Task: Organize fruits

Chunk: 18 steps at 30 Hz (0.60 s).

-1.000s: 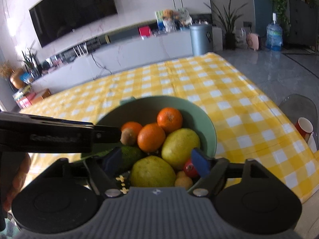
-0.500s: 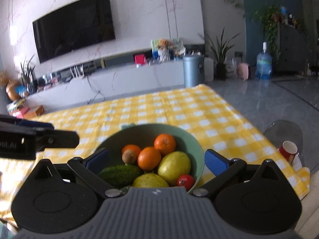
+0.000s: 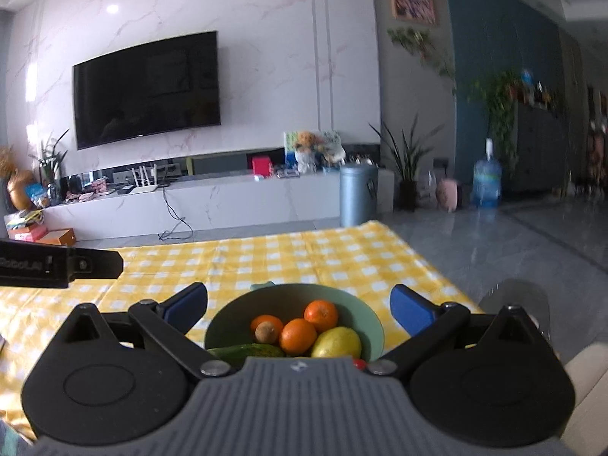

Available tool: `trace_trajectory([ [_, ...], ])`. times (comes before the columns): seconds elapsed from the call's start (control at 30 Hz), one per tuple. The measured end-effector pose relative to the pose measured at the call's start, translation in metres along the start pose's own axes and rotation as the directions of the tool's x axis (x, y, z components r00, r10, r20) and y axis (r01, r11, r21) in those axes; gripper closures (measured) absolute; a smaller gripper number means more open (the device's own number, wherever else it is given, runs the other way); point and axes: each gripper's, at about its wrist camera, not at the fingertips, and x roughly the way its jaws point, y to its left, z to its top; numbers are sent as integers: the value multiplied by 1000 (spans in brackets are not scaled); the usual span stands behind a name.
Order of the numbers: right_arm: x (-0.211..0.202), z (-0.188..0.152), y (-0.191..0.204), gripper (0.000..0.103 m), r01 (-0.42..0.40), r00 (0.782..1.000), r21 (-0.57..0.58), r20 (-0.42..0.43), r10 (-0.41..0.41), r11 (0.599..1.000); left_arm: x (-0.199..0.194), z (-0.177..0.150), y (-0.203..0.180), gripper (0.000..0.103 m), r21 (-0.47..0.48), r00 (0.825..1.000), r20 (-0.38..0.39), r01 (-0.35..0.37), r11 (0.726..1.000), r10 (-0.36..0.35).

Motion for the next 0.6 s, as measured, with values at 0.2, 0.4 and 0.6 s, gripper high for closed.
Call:
trace_trajectory([
  [0.2,-1,-18,8,4,-41,998,-32,-50,40,999,9,-22,-6,17,97,994,-34,-96,991,100],
  [0.4,15,-33,10,4,-26,987,-29,-162,22,999,28,-38,-4,17,84,989,-122,-79,993,89],
  [0.6,30,-42,0,4,1,975,37,-223,7,999,37,-49,4,17,42,980,-185,-72,997,79],
])
